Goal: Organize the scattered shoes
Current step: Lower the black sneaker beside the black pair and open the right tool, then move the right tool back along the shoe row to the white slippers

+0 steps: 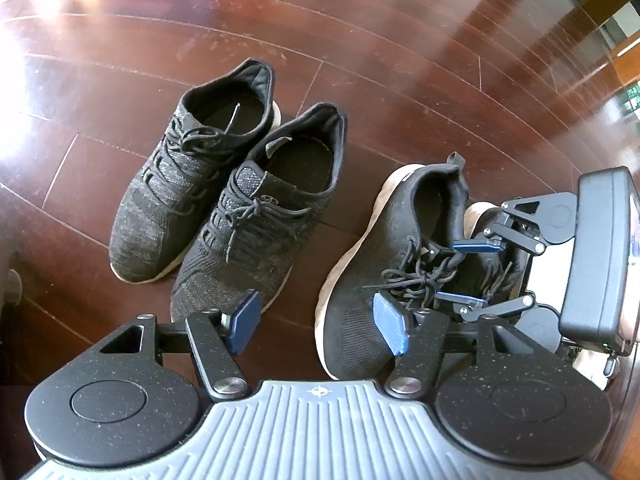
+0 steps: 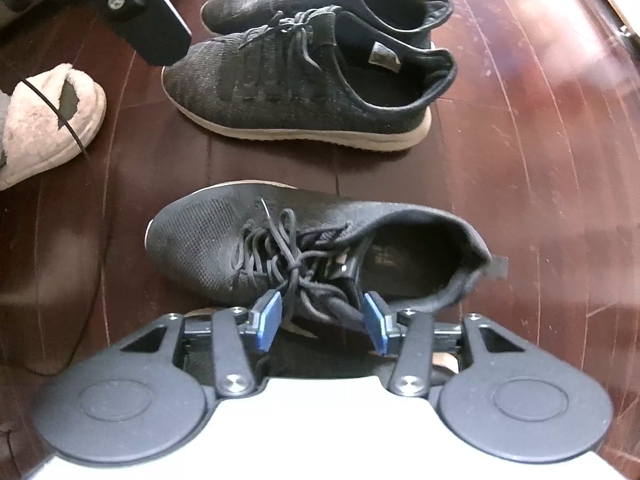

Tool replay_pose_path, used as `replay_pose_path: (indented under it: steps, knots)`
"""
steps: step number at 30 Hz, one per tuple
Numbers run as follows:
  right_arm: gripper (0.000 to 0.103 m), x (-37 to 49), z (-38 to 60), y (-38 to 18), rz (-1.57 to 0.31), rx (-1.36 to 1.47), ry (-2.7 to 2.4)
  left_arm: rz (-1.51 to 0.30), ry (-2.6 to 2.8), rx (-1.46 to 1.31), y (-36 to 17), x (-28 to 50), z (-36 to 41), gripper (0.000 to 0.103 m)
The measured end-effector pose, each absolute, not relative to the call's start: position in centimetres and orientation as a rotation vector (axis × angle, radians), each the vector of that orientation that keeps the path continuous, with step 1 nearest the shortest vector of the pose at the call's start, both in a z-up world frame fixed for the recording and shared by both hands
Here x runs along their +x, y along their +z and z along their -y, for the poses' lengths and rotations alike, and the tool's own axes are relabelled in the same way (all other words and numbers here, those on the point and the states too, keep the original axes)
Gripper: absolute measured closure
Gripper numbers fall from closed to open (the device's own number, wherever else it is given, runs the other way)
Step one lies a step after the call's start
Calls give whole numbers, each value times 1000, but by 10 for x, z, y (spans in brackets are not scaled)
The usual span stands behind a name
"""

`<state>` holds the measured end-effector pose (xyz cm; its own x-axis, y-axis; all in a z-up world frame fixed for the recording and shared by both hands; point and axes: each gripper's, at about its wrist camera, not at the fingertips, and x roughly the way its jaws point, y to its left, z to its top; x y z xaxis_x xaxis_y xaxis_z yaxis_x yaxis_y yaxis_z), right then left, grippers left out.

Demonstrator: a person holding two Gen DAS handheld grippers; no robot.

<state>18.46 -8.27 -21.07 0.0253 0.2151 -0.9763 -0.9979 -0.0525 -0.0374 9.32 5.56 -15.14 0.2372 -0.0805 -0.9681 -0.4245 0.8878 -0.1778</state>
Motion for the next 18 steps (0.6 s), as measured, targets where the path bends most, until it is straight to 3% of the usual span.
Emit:
replay_pose_path:
  steps: [18]
  knots:
    - [41,187,125,-162,-1019,-793,989,-1254,196,-421,-129,100,-40,27]
